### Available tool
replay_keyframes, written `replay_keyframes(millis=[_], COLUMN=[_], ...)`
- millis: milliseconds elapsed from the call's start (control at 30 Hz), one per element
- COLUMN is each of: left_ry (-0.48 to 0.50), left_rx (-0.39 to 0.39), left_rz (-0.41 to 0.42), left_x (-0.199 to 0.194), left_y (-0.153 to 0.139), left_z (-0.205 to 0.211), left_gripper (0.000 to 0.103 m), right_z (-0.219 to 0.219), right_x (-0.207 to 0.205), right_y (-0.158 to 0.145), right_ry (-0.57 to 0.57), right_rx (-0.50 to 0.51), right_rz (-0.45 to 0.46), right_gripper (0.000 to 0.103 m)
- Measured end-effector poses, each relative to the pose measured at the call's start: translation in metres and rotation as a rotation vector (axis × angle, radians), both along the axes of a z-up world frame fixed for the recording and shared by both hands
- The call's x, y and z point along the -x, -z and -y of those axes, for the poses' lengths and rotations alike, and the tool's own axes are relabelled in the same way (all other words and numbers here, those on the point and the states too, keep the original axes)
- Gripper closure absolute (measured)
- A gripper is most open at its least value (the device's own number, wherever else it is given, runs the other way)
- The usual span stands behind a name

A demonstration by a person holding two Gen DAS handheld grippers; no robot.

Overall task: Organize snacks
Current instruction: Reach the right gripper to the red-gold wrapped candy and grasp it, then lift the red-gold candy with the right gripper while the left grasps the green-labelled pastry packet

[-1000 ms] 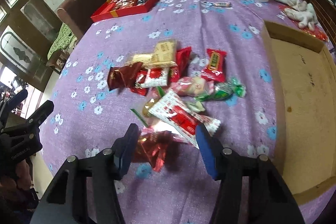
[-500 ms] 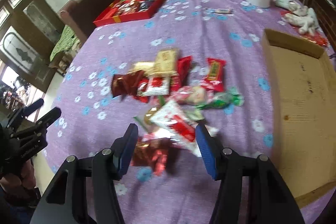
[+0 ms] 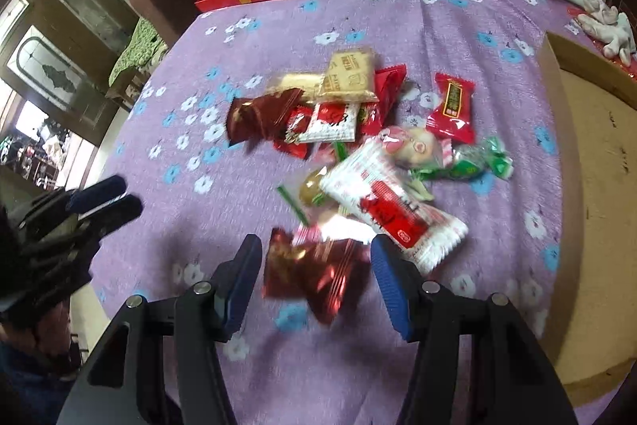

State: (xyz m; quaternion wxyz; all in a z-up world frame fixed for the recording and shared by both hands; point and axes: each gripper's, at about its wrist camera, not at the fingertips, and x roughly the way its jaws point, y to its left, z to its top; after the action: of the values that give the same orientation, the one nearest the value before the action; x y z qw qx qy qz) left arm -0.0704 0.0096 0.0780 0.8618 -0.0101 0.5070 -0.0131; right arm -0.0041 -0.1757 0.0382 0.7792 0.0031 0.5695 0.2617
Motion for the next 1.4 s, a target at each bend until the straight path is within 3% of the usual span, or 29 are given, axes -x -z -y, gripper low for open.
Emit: replay_keyframes(millis=[200,267,367,433,633,733,767,833,900,1200,1400], left_ry=[-0.032,-0.045,-0.062,-0.067,-0.059,-0.055,-0.055,-0.055,-0.054,0.080,0.155], left_rx=[0.000,0.001,0.011,0.012,0.008,0.009,0.011,0.015,0.034,0.198,0.263], left_rz=[0.004,0.004,-0.001,-0.001,0.001,-0.001,-0.001,-0.002,-0.005,-0.075,-0.120], left_x=[0.003,0.003,0.003,0.003,0.006,0.009,0.010,0.010,0.010,-0.014,-0.044], left_y=[-0.001,0.000,0.002,0.002,0.001,0.001,0.000,0.000,0.001,0.006,0.017], left_z=[-0.017,-0.022,-0.026,-0.026,-0.021,-0.020,-0.020,-0.020,-0.020,0.025,0.062], left_gripper=[0.065,0.065,0.065,0.065,0.065,0.065,0.065,0.065,0.065,0.065,0.065], right_z=[-0.028,-0.028,-0.029,-0.038,-0.059,-0.062,-0.063,-0.059,-0.052,0.040,0.091], right_x=[0.045,0.050,0.048,0.045,0.035,0.028,0.027,0.026,0.030,0.038,0.048], right_y=[-0.002,-0.010,-0.024,-0.027,-0.003,0.013,0.017,0.018,0.016,-0.021,-0.041], right_ry=[-0.272,-0.293,-0.326,-0.370,-0.534,-0.555,-0.551,-0.512,-0.478,-0.075,0.062], right_rx=[-0.071,-0.036,0.067,0.112,0.198,0.241,0.236,0.211,0.192,0.003,-0.029], right_rz=[-0.135,-0.106,0.033,0.076,0.082,0.074,0.058,0.050,0.042,0.045,0.080], right_gripper=[0.046,0.046,0.047,0.047,0.047,0.050,0.063,0.066,0.076,0.078,0.078])
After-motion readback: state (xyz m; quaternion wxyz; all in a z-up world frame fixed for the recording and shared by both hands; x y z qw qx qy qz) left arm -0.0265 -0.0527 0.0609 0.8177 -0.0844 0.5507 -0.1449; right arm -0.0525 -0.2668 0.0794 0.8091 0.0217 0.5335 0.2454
